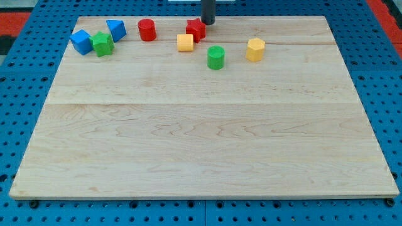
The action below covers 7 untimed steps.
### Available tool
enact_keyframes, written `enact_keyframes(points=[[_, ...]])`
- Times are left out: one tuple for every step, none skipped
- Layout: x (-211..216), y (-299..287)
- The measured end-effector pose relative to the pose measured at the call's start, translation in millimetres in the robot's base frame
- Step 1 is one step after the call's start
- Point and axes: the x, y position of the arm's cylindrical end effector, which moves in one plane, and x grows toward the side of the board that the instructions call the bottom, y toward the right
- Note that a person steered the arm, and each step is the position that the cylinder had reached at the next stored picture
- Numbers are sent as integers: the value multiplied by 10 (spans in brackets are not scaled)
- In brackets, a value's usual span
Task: Push red circle diagonally above yellow hexagon
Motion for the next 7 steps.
enact_keyframes(points=[[-44,-115],[-78,-100],[-108,-290],[-117,-689],[-118,-1227],[4,-1525],[431,-1557]])
